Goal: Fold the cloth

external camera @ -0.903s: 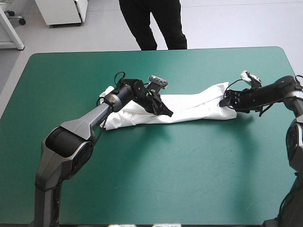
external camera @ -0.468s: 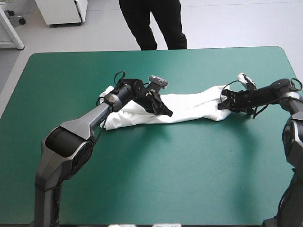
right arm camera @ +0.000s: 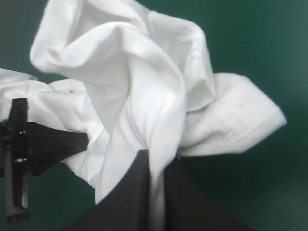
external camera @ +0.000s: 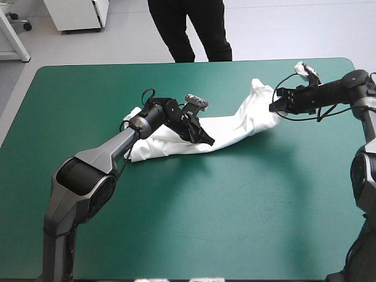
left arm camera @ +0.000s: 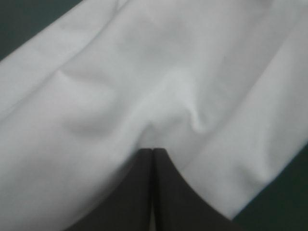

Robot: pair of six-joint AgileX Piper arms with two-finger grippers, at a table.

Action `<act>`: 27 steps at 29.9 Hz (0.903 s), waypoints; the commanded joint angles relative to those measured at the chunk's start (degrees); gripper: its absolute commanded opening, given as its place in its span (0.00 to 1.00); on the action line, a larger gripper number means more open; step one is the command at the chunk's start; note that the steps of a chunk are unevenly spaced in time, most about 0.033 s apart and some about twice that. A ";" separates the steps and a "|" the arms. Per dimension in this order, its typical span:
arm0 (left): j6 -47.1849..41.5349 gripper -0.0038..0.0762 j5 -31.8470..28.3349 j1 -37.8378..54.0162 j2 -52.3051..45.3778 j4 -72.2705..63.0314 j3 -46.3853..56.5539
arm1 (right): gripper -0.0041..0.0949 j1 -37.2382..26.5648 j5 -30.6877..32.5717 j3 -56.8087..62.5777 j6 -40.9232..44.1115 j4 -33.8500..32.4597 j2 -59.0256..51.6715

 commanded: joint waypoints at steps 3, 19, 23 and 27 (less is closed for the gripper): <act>-0.56 0.04 2.80 -0.48 -2.49 -1.76 -0.87 | 0.02 0.03 2.61 -2.70 -0.03 3.43 -7.51; -1.39 0.04 8.93 1.36 -6.49 1.48 -5.69 | 0.02 0.03 2.61 -2.97 -1.10 7.09 -9.94; -4.48 0.04 13.10 2.50 -11.42 7.28 -10.81 | 0.02 1.10 2.61 -4.55 -2.39 10.91 -9.94; -6.50 0.04 15.64 3.15 -18.18 12.06 -13.93 | 0.02 4.40 2.61 -7.55 -1.83 11.06 -9.94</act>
